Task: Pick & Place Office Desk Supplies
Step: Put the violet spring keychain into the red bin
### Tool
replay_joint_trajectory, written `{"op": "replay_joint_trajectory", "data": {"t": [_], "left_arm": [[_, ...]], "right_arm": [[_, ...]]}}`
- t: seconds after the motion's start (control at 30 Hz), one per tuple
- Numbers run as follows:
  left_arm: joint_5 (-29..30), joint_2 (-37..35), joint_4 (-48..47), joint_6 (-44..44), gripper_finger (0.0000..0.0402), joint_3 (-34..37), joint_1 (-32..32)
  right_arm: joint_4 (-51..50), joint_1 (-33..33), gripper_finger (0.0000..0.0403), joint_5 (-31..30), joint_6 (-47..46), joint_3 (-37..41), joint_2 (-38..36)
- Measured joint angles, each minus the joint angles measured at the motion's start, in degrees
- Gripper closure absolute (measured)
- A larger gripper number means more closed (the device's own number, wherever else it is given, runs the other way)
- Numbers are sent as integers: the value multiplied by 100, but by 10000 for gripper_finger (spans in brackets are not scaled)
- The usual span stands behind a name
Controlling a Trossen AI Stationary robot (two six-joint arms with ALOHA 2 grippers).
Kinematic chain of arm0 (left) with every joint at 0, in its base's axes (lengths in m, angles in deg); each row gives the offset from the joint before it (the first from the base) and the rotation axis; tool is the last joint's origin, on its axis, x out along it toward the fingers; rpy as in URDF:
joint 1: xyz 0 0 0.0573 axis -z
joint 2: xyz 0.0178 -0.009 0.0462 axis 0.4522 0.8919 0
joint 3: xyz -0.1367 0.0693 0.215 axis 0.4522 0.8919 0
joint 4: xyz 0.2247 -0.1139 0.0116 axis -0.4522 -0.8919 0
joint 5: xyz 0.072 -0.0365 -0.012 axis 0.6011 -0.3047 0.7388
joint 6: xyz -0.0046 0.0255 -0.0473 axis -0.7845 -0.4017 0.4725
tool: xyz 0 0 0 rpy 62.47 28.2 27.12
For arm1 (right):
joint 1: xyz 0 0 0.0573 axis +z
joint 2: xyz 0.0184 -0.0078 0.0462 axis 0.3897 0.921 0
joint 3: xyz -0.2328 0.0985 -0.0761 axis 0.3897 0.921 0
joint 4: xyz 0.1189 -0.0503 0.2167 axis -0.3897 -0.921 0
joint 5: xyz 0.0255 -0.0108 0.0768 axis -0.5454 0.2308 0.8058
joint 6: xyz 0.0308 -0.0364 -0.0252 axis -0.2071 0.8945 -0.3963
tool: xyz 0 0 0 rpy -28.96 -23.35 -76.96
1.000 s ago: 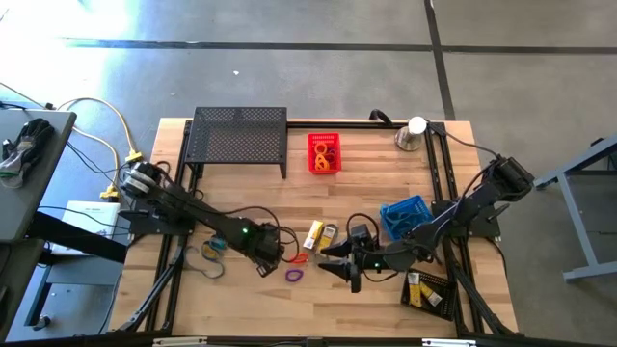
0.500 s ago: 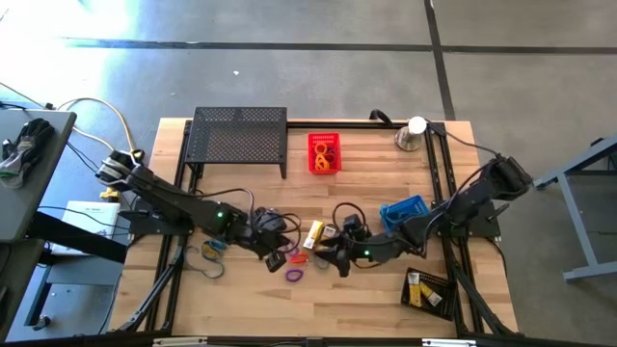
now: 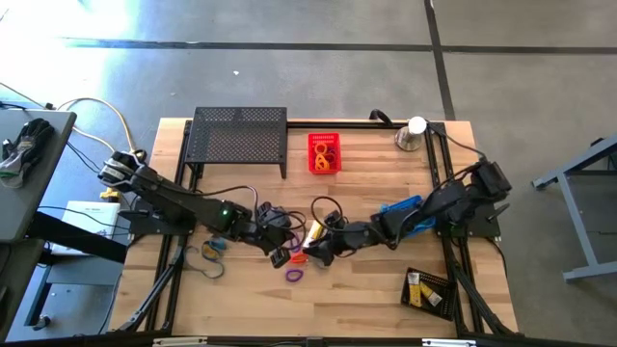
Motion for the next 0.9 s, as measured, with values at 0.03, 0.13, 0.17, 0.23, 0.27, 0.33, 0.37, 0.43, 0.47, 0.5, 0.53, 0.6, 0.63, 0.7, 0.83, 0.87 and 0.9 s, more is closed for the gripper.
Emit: {"op": "replay_joint_trajectory", "data": {"t": [0.03,0.13,0.17,0.23,0.27,0.33,0.37,0.43,0.47,0.5,0.53,0.6,0.63,0.7,0.83,0.87,0.9], "left_arm": [[0,15,-8,-3,400,0,-23],[-5,72,-27,-32,400,0,-90],[-6,87,-3,-55,400,3,-102],[-5,132,90,-75,400,0,-133],[-9,143,92,-83,400,0,-156],[-12,172,185,-99,400,0,-202],[-14,180,252,-102,400,-2,-227],[-29,186,236,-104,400,0,-261],[-29,186,246,-106,400,0,-280],[-29,186,252,-106,400,0,-294],[-29,186,246,-106,400,0,-308],[-32,186,247,-104,400,0,-347],[-35,186,256,-104,400,0,-370],[-35,186,250,-99,400,0,-411],[-34,186,264,-75,400,0,-501],[-36,186,268,-73,400,0,-527],[-38,186,273,-71,400,0,-554]], "right_arm": [[119,-40,176,48,88,0,37],[475,-169,176,134,348,-3,44],[504,-221,176,160,402,-4,38],[452,-327,176,169,503,-3,39],[449,-381,176,178,511,-2,42],[456,-494,176,275,512,-2,42],[425,-547,176,375,511,-2,42],[298,-640,176,535,540,-2,43],[274,-676,176,622,624,-2,44],[274,-703,176,705,727,-2,44],[288,-724,176,779,827,-2,44],[314,-759,178,936,968,-2,43],[314,-776,180,988,981,-2,43],[290,-824,190,1090,987,-2,44],[306,-936,218,1208,1253,-4,145],[266,-953,227,1227,1319,-1,162],[260,-962,236,1234,1360,2,164]]}}
